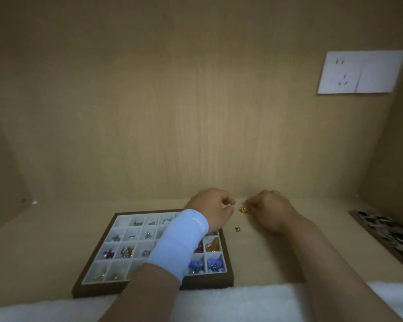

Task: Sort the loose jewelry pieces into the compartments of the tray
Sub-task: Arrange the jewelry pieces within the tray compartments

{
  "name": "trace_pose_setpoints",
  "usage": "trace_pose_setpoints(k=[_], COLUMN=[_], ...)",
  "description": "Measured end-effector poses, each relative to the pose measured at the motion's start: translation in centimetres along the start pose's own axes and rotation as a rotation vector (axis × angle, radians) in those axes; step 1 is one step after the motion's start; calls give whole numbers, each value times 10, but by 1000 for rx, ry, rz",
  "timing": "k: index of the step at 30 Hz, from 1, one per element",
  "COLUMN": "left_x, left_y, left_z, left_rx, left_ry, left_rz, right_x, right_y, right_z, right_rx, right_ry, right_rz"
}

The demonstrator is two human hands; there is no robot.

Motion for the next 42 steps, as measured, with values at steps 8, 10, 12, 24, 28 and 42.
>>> trace_pose_setpoints(k=[8, 10, 12, 24, 28, 42], left_x=[31, 36, 37, -4, -31, -62], left_y=[-25, -24, -24, -17, -7, 14], left_z=[-12, -7, -3, 9, 21, 38], left_rx=[2, 3, 1, -7, 13, -15], left_ry=[-185, -171, -141, 298, 434, 509], left_rz=[19, 16, -4, -131, -99, -85], right_x=[2, 2, 2, -17, -26, -17], right_y=[-10, -12, -14, 3, 7, 11], right_z=[-8, -9, -10, 28, 47, 83], right_rx=[26, 39, 45, -201, -217, -267], right_ry=[-151, -188, -220, -1069, -1145, -1181], right_rz=[16, 14, 10, -4, 17, 203])
Point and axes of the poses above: each hand's wrist, its own y-axis away from the middle knuckle, its own x-axis out of the palm, z = x × y, the point moved 8 cm from there along -y, towards the middle knuckle, and after that the axes turned 7 degrees about z, right-handed, at the moved point
